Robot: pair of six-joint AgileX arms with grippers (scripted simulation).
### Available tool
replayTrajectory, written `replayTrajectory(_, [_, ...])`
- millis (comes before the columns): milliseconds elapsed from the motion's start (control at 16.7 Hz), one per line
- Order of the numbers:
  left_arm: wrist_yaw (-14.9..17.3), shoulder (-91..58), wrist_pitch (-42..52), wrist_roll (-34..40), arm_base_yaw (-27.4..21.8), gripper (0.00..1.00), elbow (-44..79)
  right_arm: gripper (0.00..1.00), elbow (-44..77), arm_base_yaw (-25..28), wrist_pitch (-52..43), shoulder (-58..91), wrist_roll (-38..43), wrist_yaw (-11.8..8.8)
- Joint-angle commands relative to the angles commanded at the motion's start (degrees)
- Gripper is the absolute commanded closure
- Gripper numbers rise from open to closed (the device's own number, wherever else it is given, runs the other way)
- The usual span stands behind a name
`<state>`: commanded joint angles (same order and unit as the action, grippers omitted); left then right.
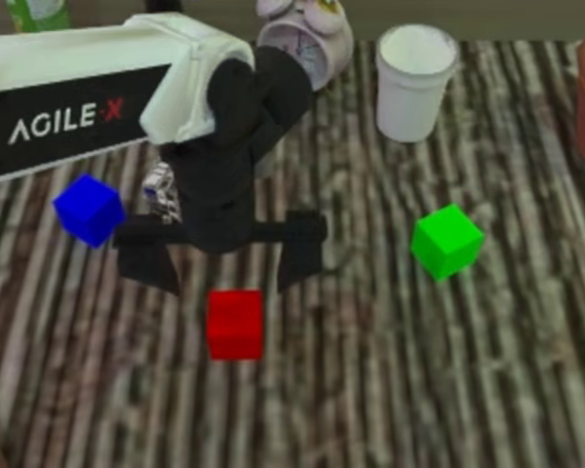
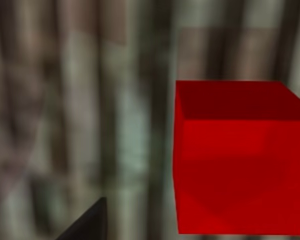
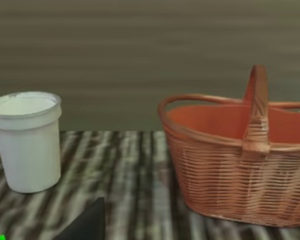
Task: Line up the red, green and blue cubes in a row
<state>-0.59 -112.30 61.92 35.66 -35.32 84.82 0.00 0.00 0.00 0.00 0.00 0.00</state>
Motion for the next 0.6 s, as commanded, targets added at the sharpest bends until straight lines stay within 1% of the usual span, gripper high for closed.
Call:
replayTrajectory(120, [0.00, 0.98, 1.66, -0.03, 0.18, 0.00, 1.24, 0.00, 0.00, 0.00, 0.00, 0.00, 0.00, 0.00])
replayTrajectory(360, [0.00, 0.79, 1.56, -0.04, -0.12, 0.00, 1.14, 0.00, 0.00, 0.00, 0.00, 0.00, 0.00, 0.00])
replayTrajectory(480, [-0.08, 2.36, 0.66, -0.06, 0.66, 0.00, -0.30, 0.00, 1.74, 0.40, -1.11, 1.72, -0.10, 0.02])
replayTrajectory(600, [-0.23, 6.19, -1.50, -0.17, 2.49, 0.00, -3.64, 0.00, 5.91, 1.38, -3.79, 5.86, -0.36, 0.01])
